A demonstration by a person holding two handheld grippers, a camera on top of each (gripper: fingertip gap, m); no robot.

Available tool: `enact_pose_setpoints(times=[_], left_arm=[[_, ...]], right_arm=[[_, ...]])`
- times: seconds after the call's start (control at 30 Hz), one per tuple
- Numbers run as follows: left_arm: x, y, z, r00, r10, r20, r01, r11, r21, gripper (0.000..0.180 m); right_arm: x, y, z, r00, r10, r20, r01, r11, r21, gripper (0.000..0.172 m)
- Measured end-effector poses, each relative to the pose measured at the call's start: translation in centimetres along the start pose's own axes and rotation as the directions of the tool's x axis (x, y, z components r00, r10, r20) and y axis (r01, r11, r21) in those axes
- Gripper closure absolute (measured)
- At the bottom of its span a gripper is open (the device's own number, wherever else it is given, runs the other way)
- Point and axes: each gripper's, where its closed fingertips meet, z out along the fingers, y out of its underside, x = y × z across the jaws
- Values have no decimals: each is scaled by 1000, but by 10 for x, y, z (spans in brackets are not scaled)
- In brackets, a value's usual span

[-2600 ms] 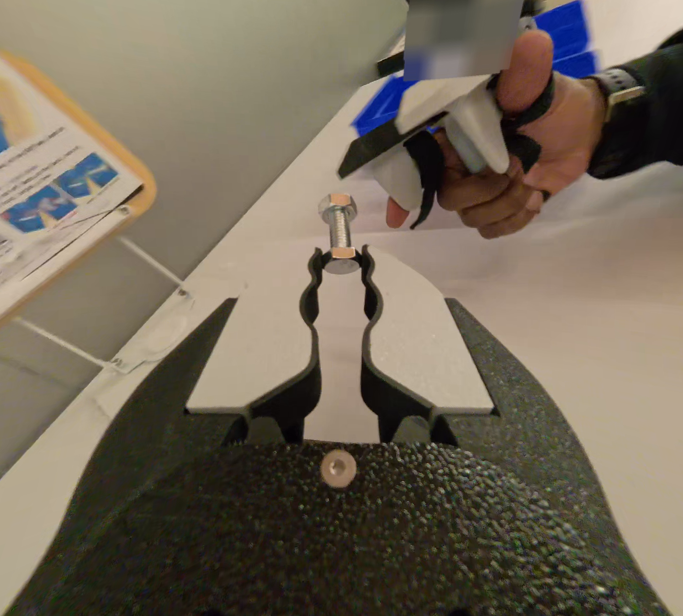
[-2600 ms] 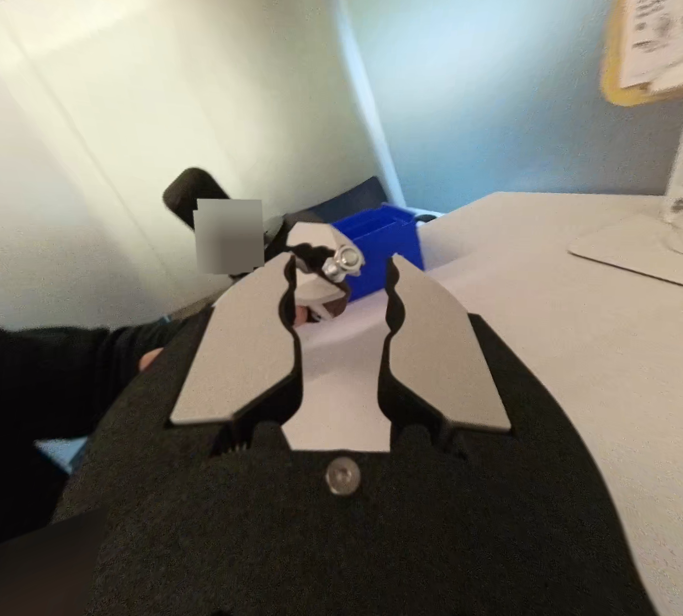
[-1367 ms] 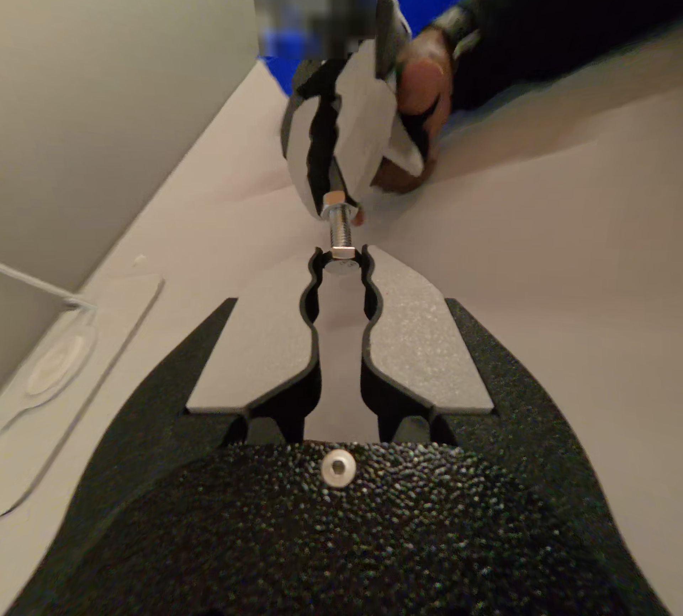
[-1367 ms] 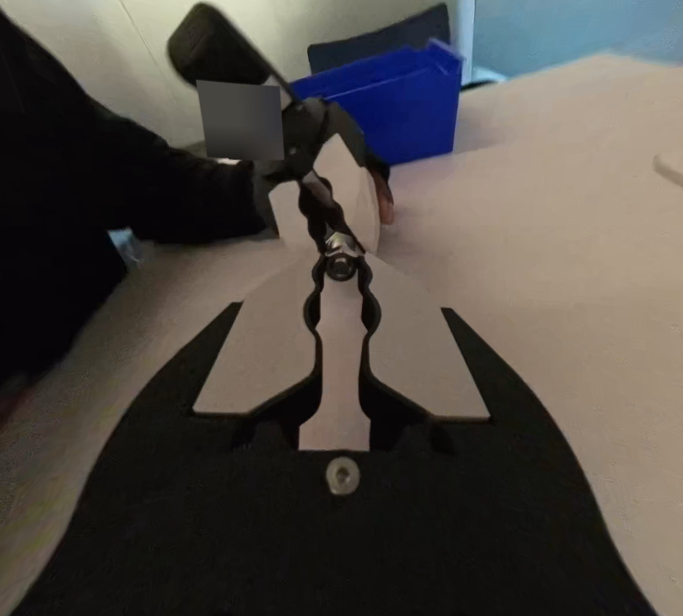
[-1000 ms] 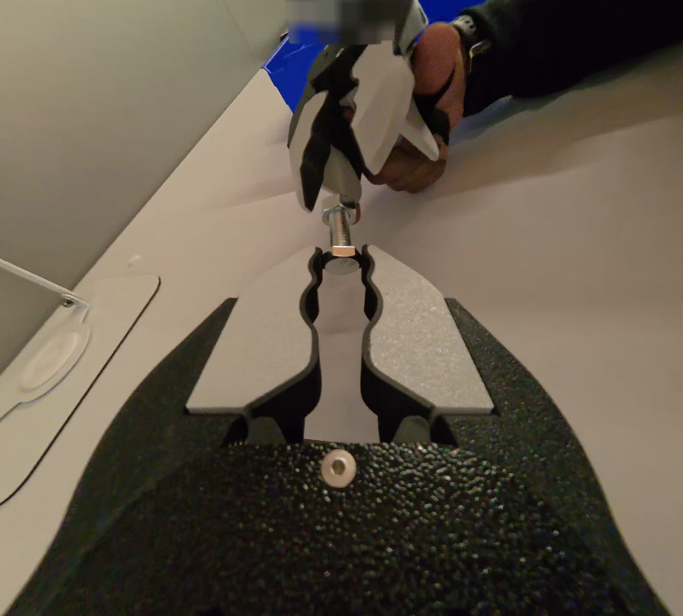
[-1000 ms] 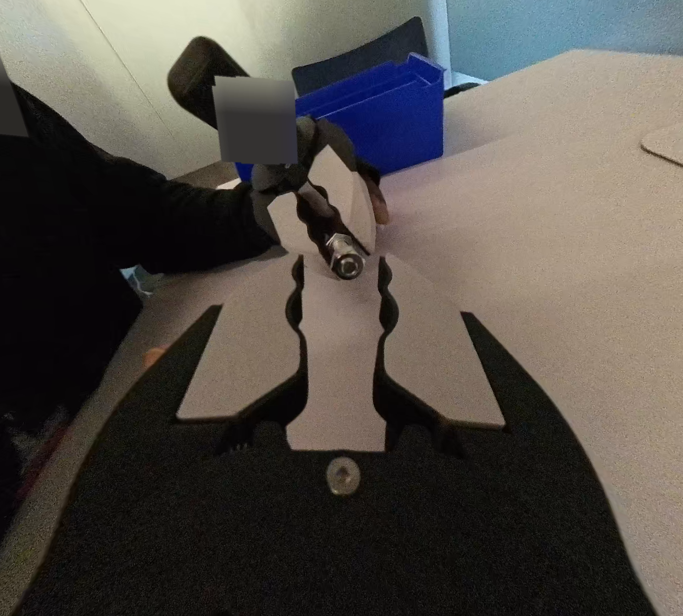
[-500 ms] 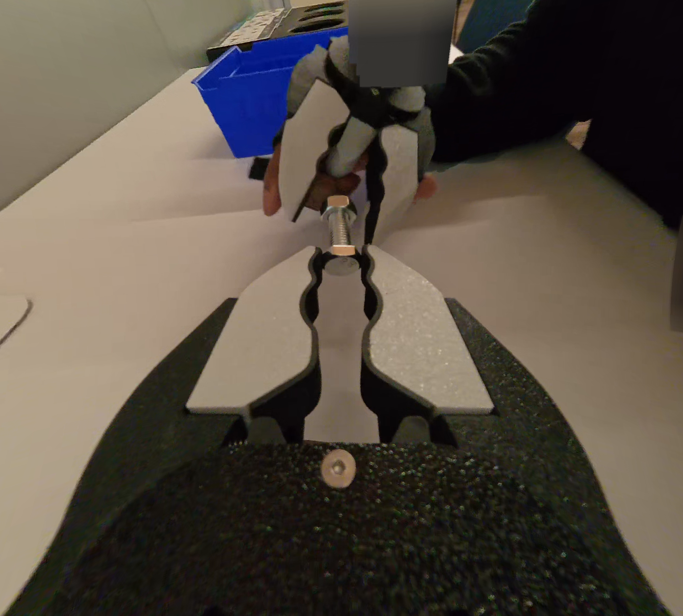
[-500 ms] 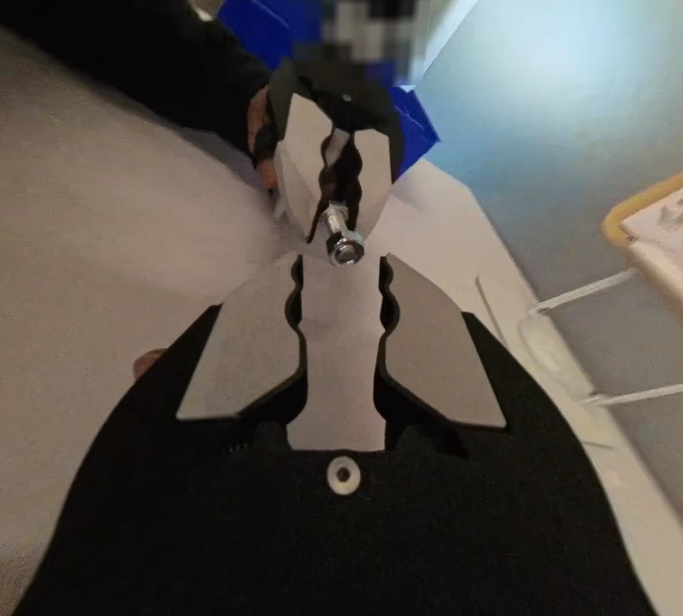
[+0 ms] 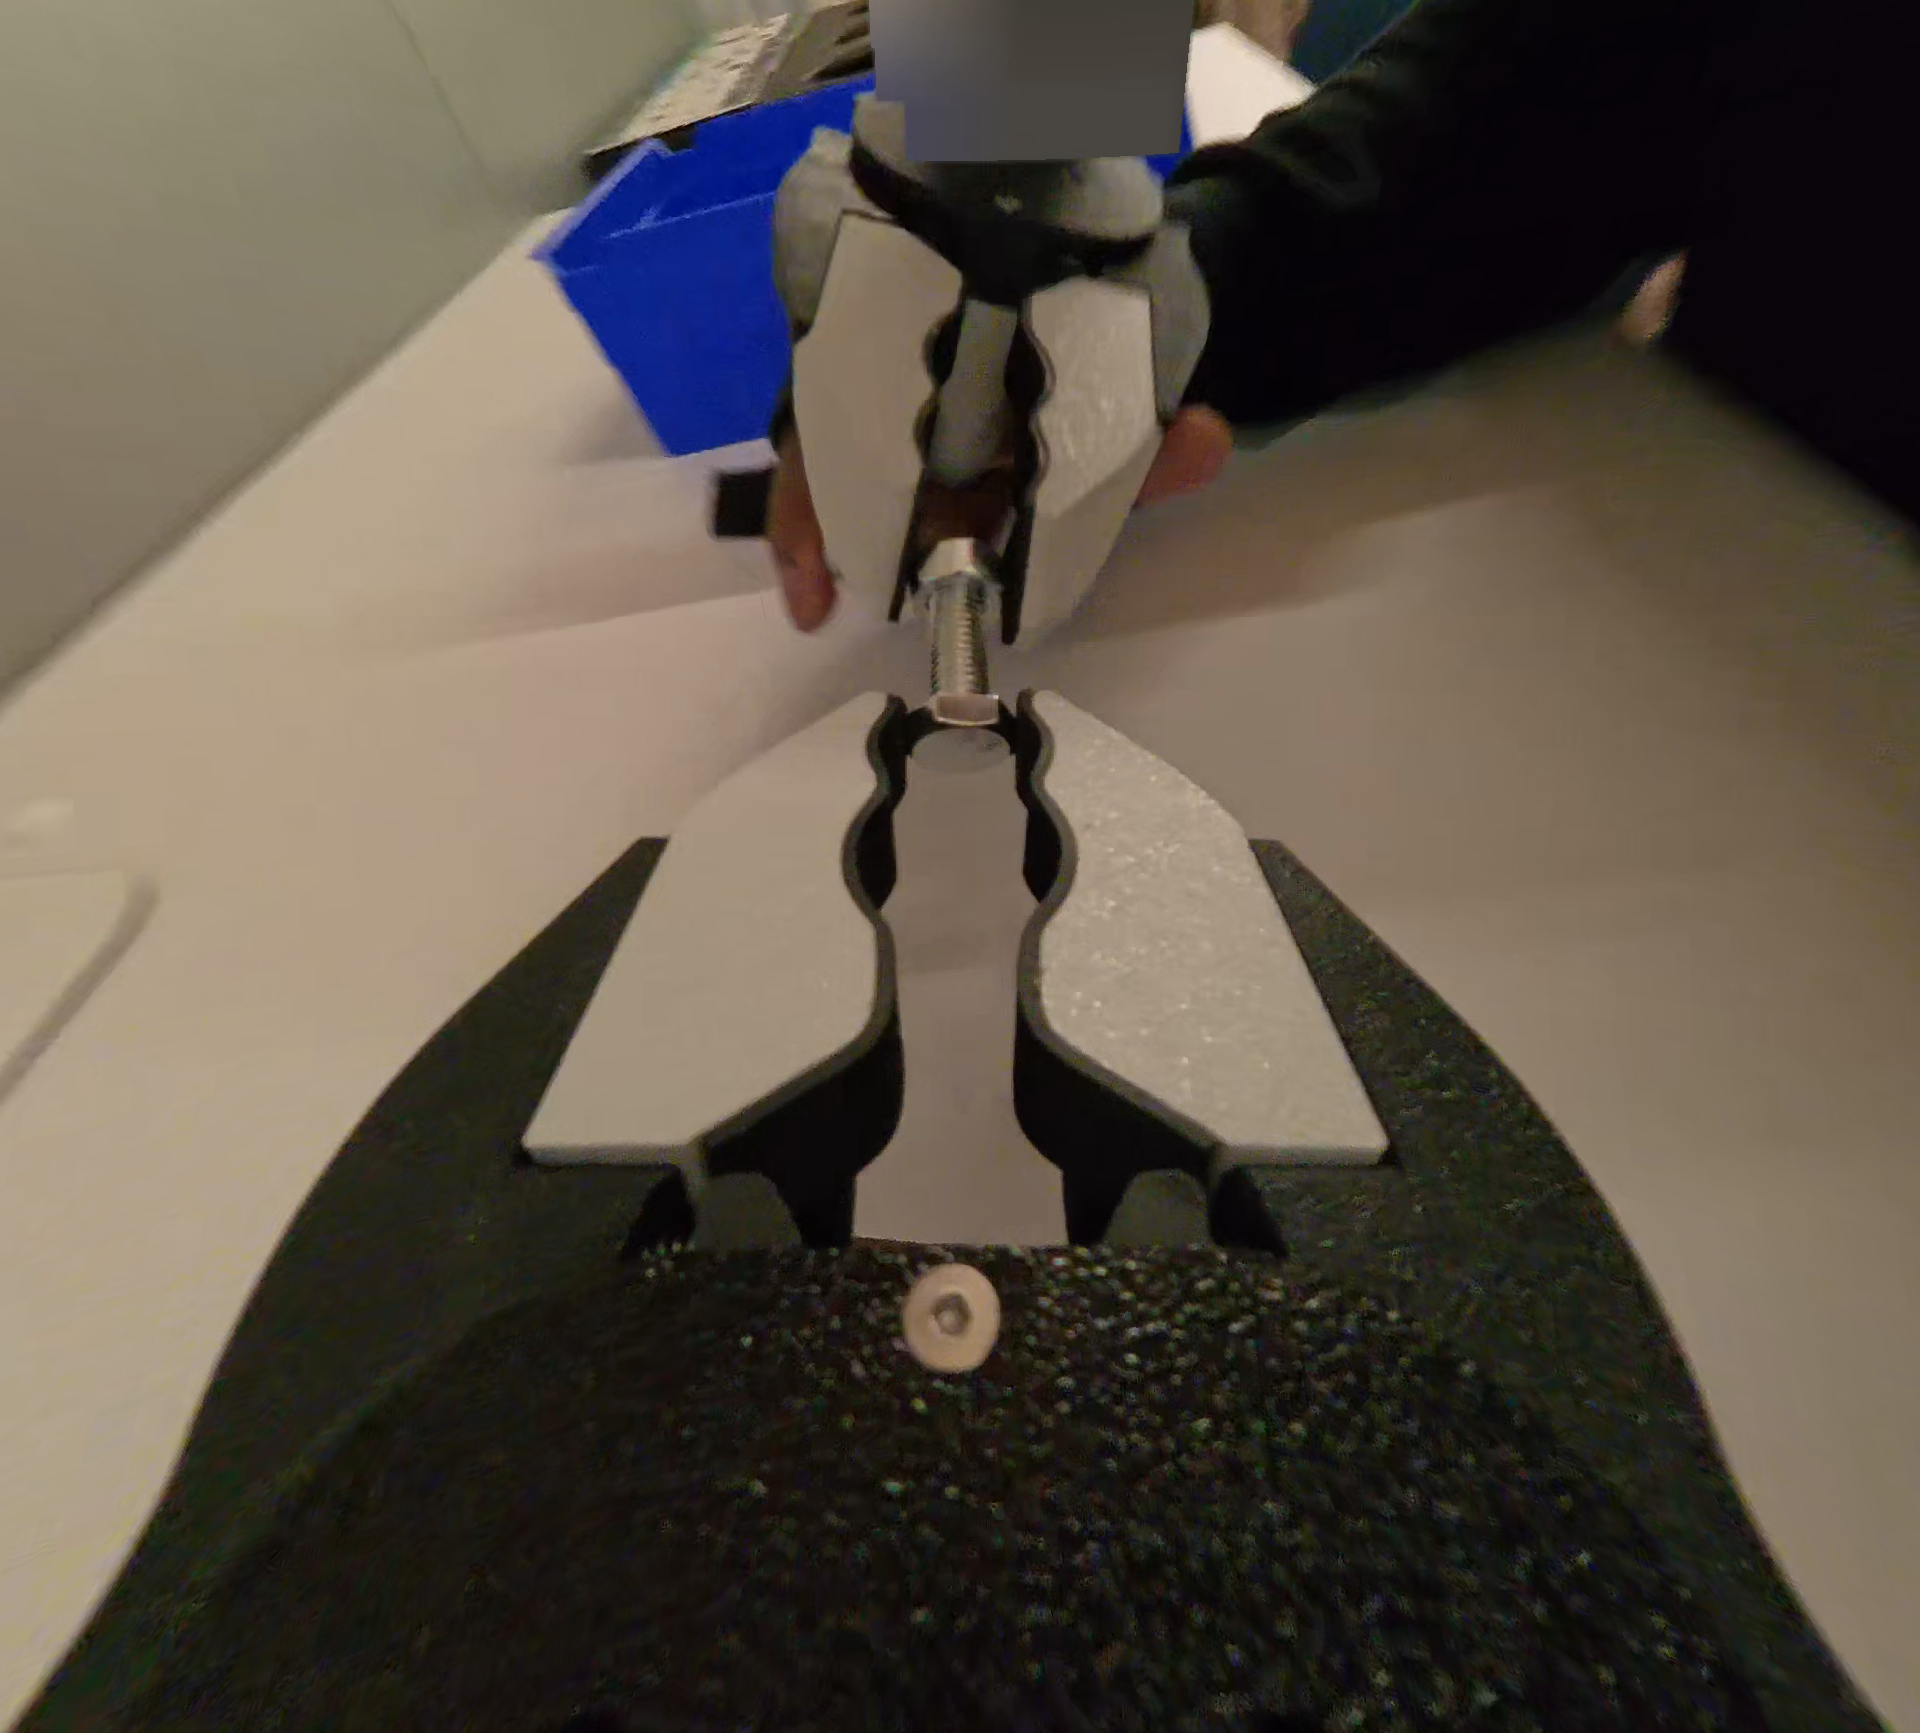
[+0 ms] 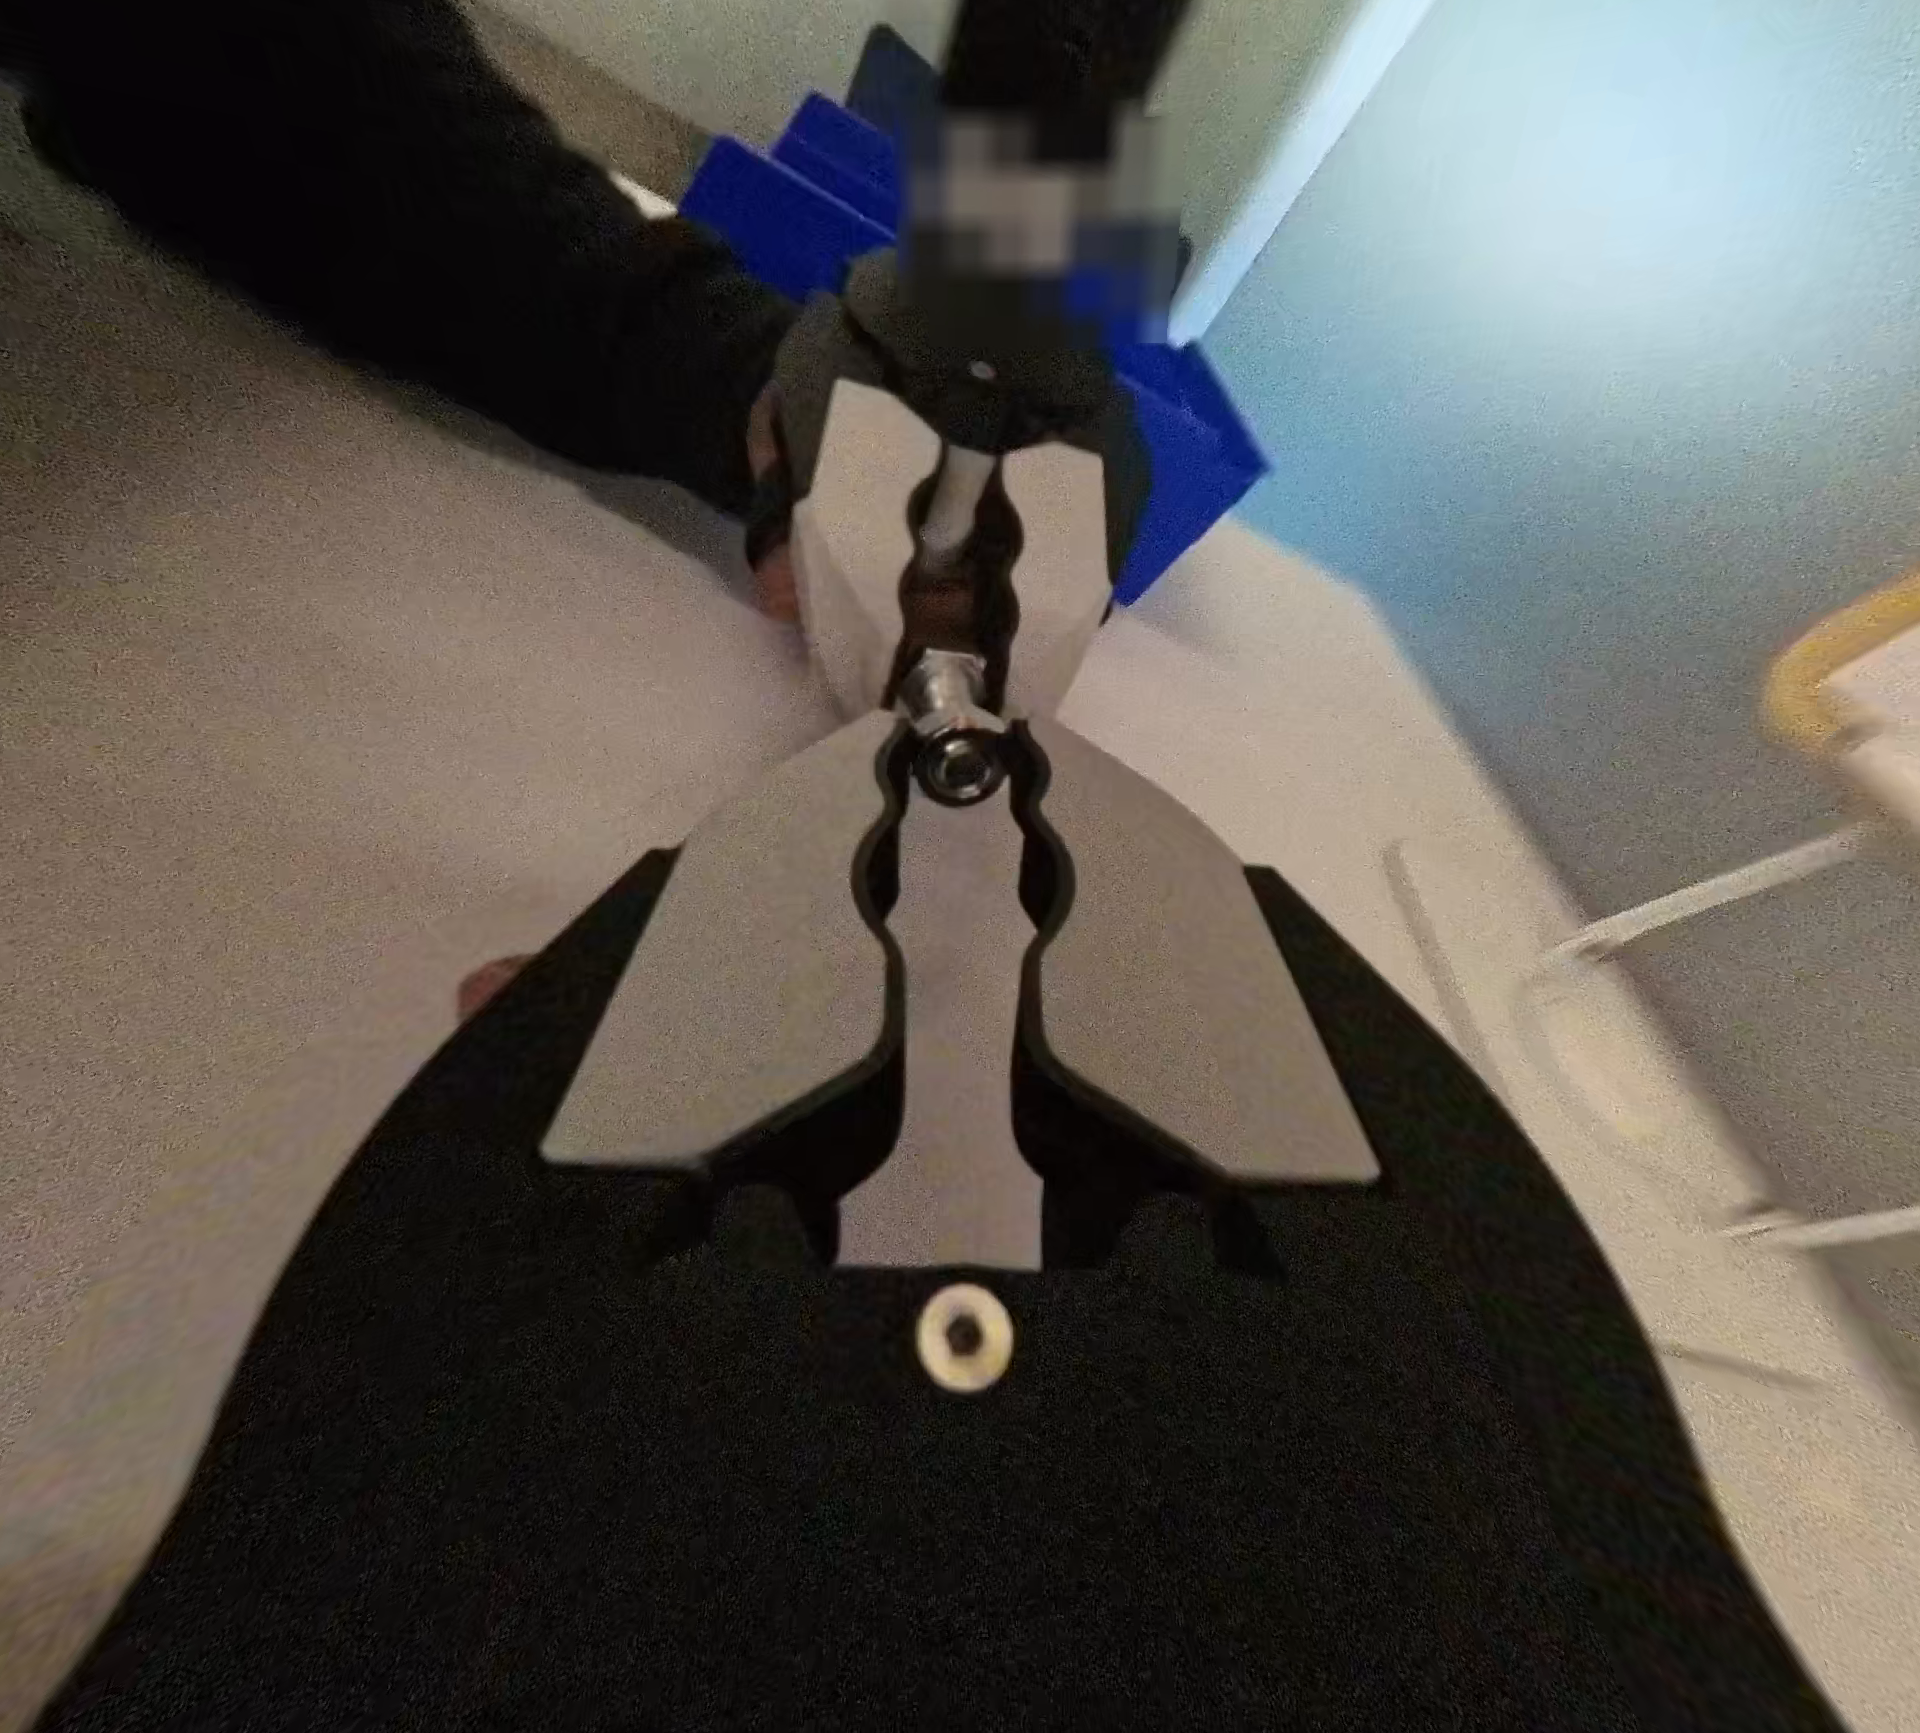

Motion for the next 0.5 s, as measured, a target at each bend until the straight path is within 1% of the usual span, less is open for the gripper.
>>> enact_pose_setpoints(times=[0.03, 0.07, 0.1, 0.13, 0.2, 0.27, 0.33, 0.37, 0.43, 0.47, 0.5], left_arm=[[5, -3, 0, 997, -53, -49, 54, 998, 20, 161], [6, -6, -1, 994, -88, -71, 91, 995, 40, 161], [4, -9, -2, 993, -96, -63, 100, 993, 61, 161], [1, -11, -4, 995, -90, -42, 92, 993, 75, 161], [-9, -10, -7, 998, -44, 40, 41, 997, 70, 161], [-17, -8, -10, 993, 29, 117, -34, 999, 42, 161], [-21, -4, -11, 981, 101, 167, -101, 995, -6, 161], [-22, -2, -10, 976, 130, 178, -126, 992, -31, 161], [-21, 1, -9, 970, 167, 179, -158, 985, -65, 161], [-20, 2, -8, 968, 177, 177, -166, 983, -73, 161], [-18, 3, -6, 968, 182, 171, -171, 982, -78, 161]], right_arm=[[-1, -2, -2, 989, -142, -40, 142, 990, 2, 154], [0, -3, -3, 974, -216, -73, 216, 976, -11, 152], [3, -1, -3, 974, -207, -90, 206, 978, -26, 142], [7, 2, -3, 986, -142, -90, 139, 989, -39, 135], [12, 10, 0, 995, 75, -61, -78, 996, -52, 131], [13, 13, 2, 947, 321, -1, -321, 946, -38, 130], [16, 9, 2, 870, 491, 50, -491, 871, -11, 131], [17, 7, 2, 837, 543, 71, -544, 839, 4, 132], [19, 4, 2, 798, 597, 85, -600, 799, 18, 136], [18, 7, 3, 793, 604, 80, -606, 795, 0, 140], [16, 10, 5, 804, 590, 72, -589, 807, -28, 146]])
